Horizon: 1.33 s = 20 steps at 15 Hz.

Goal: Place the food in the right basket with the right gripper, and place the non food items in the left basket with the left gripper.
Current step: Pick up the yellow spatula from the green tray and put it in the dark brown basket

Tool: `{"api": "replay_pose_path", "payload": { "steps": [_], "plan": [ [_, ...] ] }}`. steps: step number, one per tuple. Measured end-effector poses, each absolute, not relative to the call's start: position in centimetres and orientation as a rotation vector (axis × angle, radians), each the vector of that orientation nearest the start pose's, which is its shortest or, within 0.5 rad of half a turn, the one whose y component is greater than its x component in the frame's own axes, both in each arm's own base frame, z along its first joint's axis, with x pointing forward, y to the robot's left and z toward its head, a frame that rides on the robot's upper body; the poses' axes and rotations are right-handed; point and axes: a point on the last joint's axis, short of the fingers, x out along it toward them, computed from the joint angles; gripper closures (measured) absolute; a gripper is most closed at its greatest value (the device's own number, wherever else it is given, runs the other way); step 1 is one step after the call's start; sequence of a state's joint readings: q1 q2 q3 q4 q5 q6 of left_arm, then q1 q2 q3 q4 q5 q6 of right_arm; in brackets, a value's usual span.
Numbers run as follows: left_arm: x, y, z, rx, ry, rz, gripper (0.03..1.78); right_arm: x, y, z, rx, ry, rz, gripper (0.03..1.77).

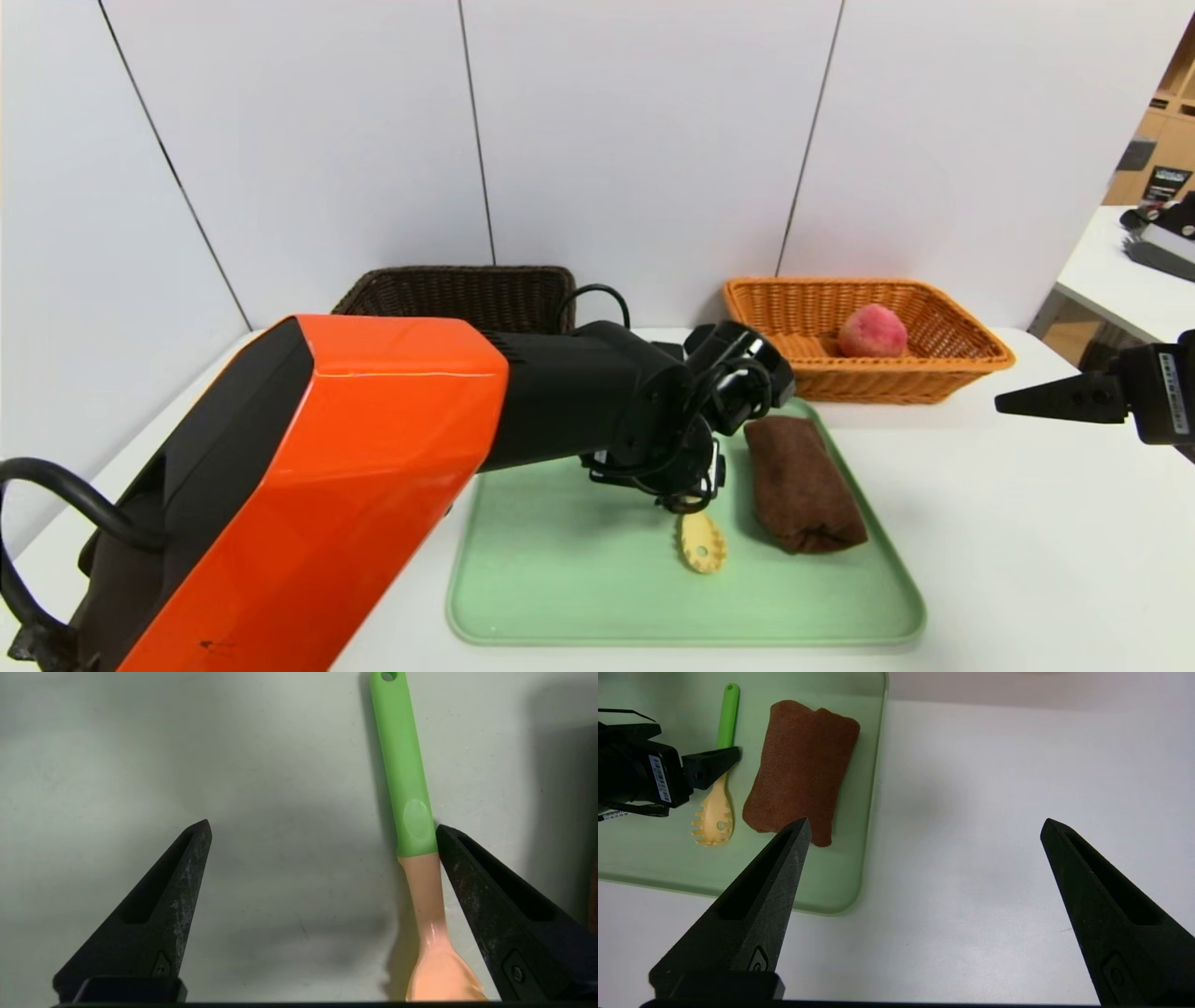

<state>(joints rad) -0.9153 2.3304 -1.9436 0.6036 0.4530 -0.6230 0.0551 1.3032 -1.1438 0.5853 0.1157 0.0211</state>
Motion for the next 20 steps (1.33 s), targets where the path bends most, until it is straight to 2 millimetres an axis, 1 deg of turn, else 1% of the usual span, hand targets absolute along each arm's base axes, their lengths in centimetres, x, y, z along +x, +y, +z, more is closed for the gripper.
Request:
{"api": "replay_pose_path", "payload": {
  "steps": [7,8,11,15,16,17,20],
  "plan": [
    [28.3,-35.3,13.6,0.053,0.856,-0.160,0.12,17.9,1.3,26.7,0.043,0.744,0.157,0.11],
    [28.3,-35.2,13.6,0.053,0.856,-0.161,0.24,17.9,1.3,26.8,0.043,0.743,0.157,0.11],
    [28.2,-35.2,13.7,0.057,0.858,-0.160,0.70,17.8,1.3,26.8,0.043,0.741,0.157,0.11],
    [27.8,-35.4,13.4,0.071,0.872,-0.164,1.12,17.6,1.2,26.9,0.046,0.734,0.155,0.11],
    [27.7,-35.5,13.4,0.073,0.877,-0.166,1.52,17.5,1.2,27.0,0.045,0.732,0.155,0.11],
    [27.5,-35.5,13.3,0.079,0.883,-0.167,1.66,17.4,1.2,27.0,0.045,0.730,0.154,0.11],
    [27.2,-35.6,13.3,0.085,0.889,-0.172,1.66,17.2,1.2,27.1,0.046,0.722,0.155,0.11]
  ]
}}
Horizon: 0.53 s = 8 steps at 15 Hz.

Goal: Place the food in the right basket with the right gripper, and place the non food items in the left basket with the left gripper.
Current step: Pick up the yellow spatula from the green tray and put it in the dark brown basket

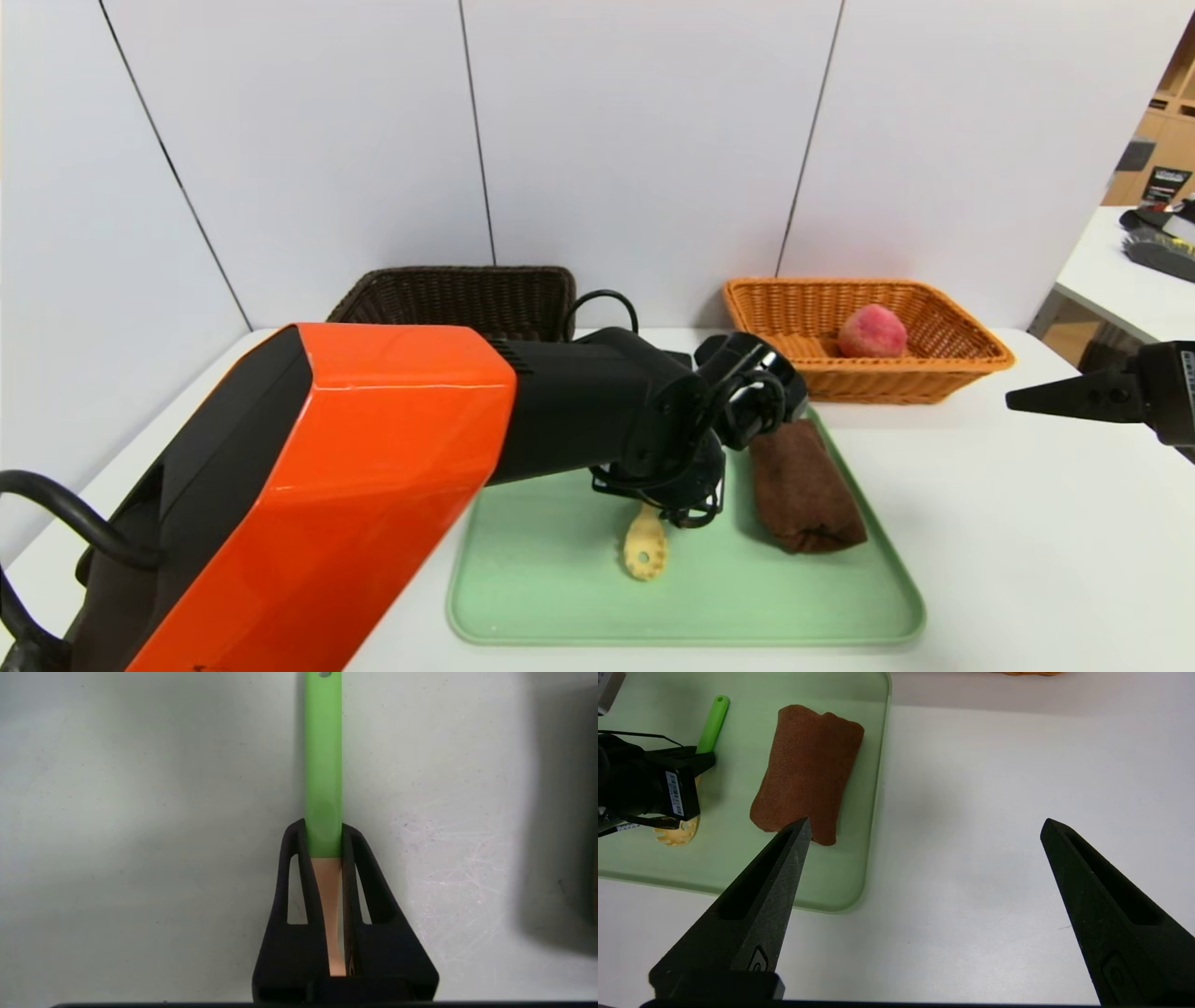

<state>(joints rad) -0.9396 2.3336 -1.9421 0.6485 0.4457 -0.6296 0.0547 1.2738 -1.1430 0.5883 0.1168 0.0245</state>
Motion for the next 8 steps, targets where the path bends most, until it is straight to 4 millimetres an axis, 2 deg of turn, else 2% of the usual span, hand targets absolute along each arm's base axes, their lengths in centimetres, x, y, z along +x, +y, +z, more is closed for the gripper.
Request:
{"api": "replay_pose_path", "payload": {
  "steps": [2,4,6,8],
  "plan": [
    [27.1,-35.4,13.7,0.085,0.886,-0.172,1.66,17.0,1.2,27.2,0.045,0.718,0.155,0.11],
    [26.8,-35.0,15.2,0.070,0.864,-0.179,1.66,16.9,1.2,27.2,0.046,0.715,0.154,0.11],
    [26.4,-33.7,18.4,0.047,0.811,-0.202,1.66,16.8,1.0,27.3,0.048,0.713,0.147,0.11],
    [26.2,-31.3,22.4,0.041,0.744,-0.226,1.66,16.7,1.0,27.3,0.050,0.710,0.144,0.11]
  ]
}}
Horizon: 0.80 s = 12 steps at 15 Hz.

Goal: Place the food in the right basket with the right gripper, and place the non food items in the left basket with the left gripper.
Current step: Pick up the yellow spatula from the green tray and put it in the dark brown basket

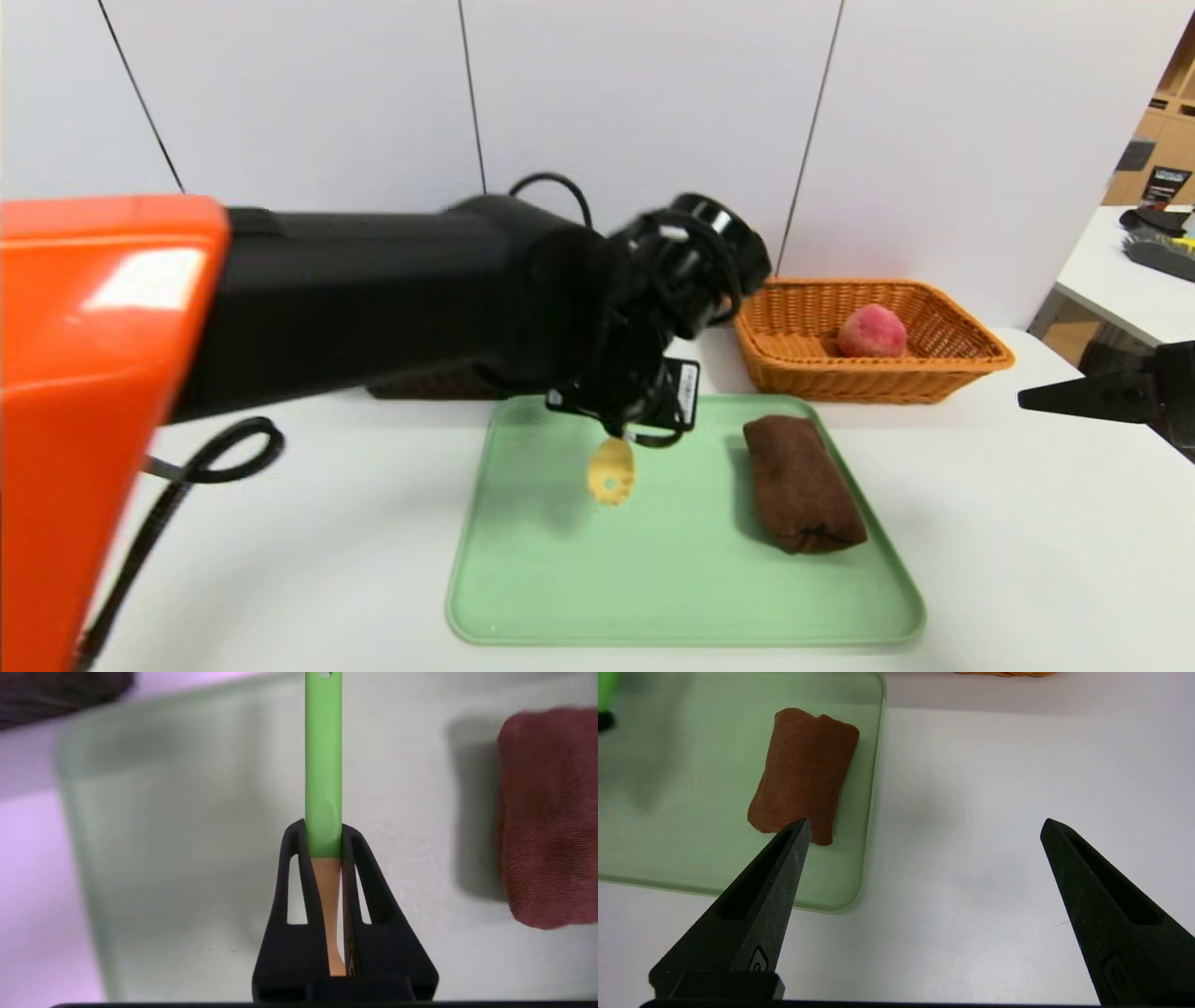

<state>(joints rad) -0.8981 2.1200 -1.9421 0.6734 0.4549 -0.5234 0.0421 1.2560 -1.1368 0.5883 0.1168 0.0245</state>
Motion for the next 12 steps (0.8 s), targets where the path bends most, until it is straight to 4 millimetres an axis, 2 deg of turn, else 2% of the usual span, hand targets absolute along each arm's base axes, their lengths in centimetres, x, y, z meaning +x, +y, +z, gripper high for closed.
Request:
{"api": "replay_pose_path", "payload": {
  "steps": [2,5,8,10,12],
  "plan": [
    [26.1,-27.6,26.4,0.066,0.681,-0.239,1.66,16.7,1.0,27.2,0.050,0.711,0.143,0.11],
    [26.6,-21.3,30.8,0.132,0.618,-0.274,1.66,16.6,0.9,27.2,0.052,0.712,0.140,0.11],
    [27.4,-16.0,32.7,0.233,0.600,-0.373,1.66,16.6,0.9,27.1,0.053,0.716,0.139,0.11],
    [28.2,-13.8,33.1,0.313,0.578,-0.474,1.66,16.7,0.8,27.0,0.053,0.717,0.138,0.11],
    [29.3,-12.6,32.8,0.403,0.545,-0.567,1.66,16.7,0.8,27.0,0.052,0.721,0.138,0.11]
  ]
}}
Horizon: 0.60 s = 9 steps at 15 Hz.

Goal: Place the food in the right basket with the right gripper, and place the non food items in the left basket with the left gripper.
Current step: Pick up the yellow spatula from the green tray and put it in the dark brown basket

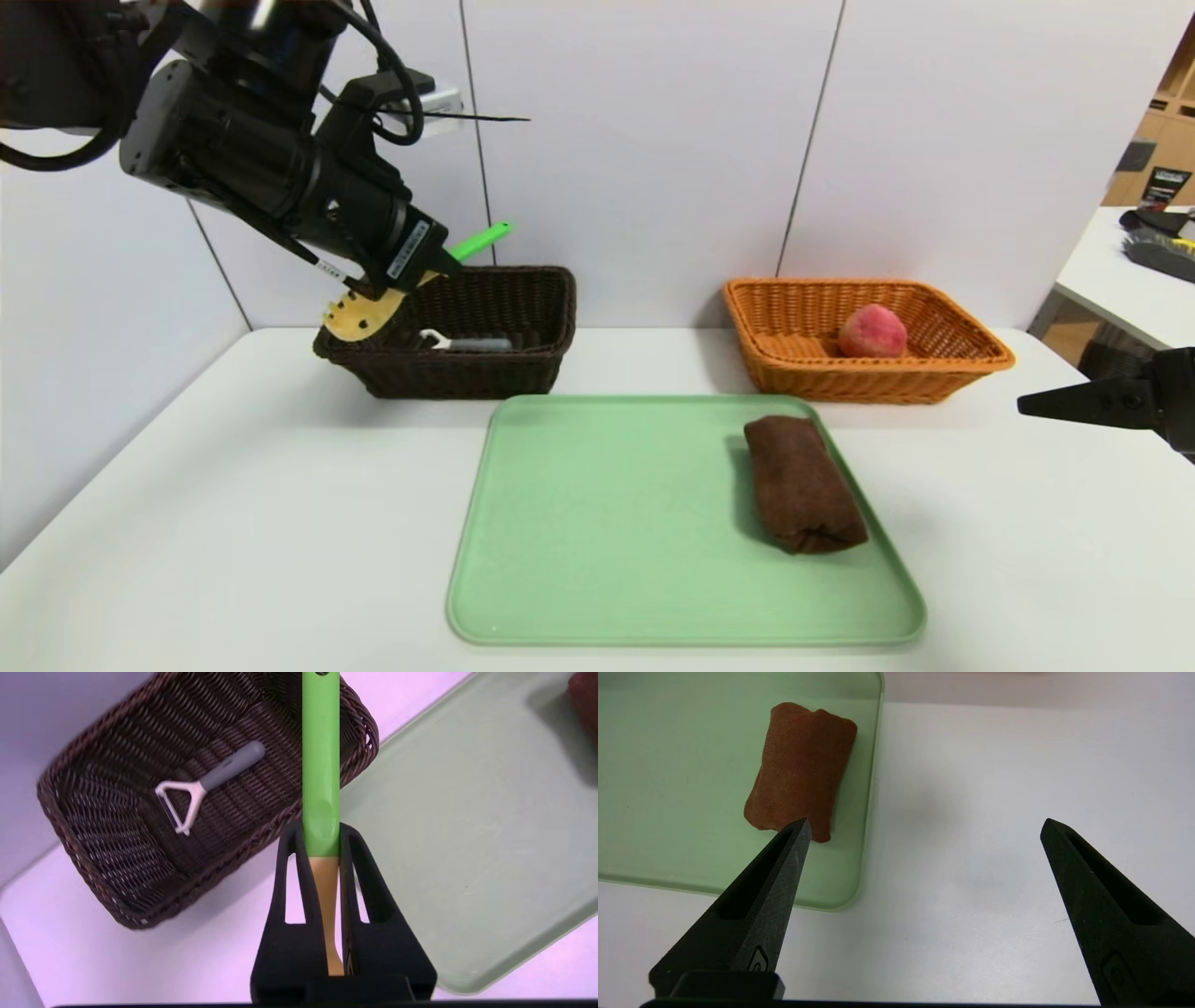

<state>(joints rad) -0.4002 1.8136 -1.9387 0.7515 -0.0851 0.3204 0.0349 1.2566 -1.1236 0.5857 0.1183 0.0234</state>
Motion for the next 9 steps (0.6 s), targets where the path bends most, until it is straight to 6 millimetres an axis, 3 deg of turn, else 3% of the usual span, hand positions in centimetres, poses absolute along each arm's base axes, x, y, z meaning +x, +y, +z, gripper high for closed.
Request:
{"api": "replay_pose_path", "payload": {
  "steps": [3,9],
  "plan": [
    [32.2,-11.2,31.7,0.539,0.455,-0.679,1.66,16.7,0.8,26.9,0.052,0.722,0.139,0.11],
    [37.9,-9.8,27.2,0.851,0.366,-0.757,1.66,15.7,0.8,27.2,0.051,0.701,0.139,0.11]
  ]
}}
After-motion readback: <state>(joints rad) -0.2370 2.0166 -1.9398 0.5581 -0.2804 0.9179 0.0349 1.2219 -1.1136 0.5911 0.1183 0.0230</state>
